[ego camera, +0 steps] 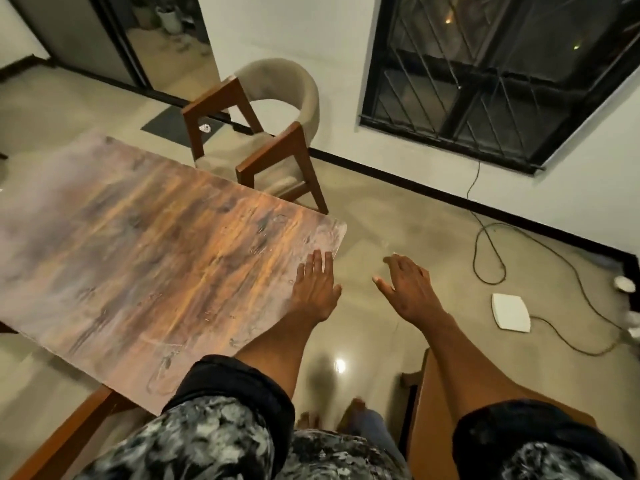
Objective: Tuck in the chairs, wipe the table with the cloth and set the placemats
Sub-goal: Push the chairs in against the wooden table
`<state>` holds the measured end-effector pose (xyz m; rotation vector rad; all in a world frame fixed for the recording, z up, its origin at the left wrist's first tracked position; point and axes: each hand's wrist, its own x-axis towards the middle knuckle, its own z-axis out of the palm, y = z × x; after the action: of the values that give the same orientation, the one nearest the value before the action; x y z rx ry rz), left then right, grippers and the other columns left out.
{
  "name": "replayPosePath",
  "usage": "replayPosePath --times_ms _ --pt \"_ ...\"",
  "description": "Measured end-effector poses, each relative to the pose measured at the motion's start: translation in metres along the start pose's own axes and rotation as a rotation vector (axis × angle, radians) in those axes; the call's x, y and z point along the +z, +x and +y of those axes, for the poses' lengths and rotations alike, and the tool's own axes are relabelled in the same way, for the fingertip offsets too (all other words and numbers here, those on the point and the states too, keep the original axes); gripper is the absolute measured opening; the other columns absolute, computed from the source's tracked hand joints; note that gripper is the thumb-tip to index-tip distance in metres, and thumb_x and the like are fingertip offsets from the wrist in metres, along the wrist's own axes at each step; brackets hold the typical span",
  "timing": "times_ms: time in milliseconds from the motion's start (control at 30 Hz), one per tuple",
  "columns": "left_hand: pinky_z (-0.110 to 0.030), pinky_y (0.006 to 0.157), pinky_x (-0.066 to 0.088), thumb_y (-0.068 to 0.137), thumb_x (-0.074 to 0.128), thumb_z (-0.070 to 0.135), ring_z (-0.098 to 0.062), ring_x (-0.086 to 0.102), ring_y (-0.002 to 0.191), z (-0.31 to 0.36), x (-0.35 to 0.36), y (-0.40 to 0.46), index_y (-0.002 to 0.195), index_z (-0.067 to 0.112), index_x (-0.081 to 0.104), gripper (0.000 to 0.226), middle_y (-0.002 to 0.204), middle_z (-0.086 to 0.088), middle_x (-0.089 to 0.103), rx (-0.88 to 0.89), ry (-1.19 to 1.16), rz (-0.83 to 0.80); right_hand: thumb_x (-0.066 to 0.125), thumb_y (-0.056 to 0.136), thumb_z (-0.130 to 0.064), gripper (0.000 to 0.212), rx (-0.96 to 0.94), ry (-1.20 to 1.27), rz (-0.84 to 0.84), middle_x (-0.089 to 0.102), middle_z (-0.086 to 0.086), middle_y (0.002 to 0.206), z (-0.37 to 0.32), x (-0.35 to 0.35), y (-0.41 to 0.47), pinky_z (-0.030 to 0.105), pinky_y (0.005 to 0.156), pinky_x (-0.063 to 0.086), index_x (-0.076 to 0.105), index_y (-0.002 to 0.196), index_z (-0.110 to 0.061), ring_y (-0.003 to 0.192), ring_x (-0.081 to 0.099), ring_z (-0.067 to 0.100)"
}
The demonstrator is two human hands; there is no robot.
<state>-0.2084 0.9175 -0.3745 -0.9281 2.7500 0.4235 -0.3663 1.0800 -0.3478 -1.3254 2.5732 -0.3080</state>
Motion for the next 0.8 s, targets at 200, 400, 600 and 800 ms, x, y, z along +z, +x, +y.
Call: replayPosePath --times_ms 200,400,600,800 --pt "-0.049 0.133 0.001 0.114 0.034 0.048 -0.034 -0.005 0.166 0.008 -0.009 0.082 0.171 0.01 -0.006 0.08 0.178 -0.019 -0.008 -0.138 -0.033 -0.01 0.046 0.109 -0.05 0.056 -0.145 0.001 -0.06 0.048 0.01 0.16 0.045 -0.007 0.113 0.047 0.121 0.028 0.048 0.151 -0.013 0.156 0.034 0.027" --pt "-0.049 0.135 0.0 0.114 0.028 0.05 -0.032 -0.007 0.167 0.018 -0.049 0.148 0.17 0.009 -0.006 0.077 0.179 -0.016 -0.009 -0.267 -0.036 0.073 0.046 0.109 -0.05 0.057 -0.255 -0.011 -0.078 0.048 0.01 0.159 0.08 -0.041 0.209 0.047 0.121 0.029 0.047 0.152 -0.013 0.154 0.036 0.026" --pt "-0.051 0.135 0.003 0.114 0.025 0.053 -0.033 -0.008 0.166 0.026 -0.061 0.201 0.17 0.009 -0.008 0.079 0.178 -0.016 -0.012 -0.342 -0.039 0.054 0.044 0.11 -0.051 0.058 -0.319 0.011 -0.094 0.045 0.01 0.163 0.092 -0.06 0.281 0.046 0.124 0.026 0.044 0.154 -0.013 0.157 0.032 0.026" --pt "-0.049 0.135 0.002 0.114 0.031 0.05 -0.032 -0.009 0.166 0.029 -0.073 0.278 0.17 0.01 -0.009 0.08 0.178 -0.017 -0.014 -0.377 -0.089 0.077 0.04 0.11 -0.052 0.059 -0.35 -0.004 -0.146 0.042 0.008 0.164 0.117 -0.064 0.352 0.044 0.124 0.024 0.042 0.156 -0.015 0.158 0.03 0.024"
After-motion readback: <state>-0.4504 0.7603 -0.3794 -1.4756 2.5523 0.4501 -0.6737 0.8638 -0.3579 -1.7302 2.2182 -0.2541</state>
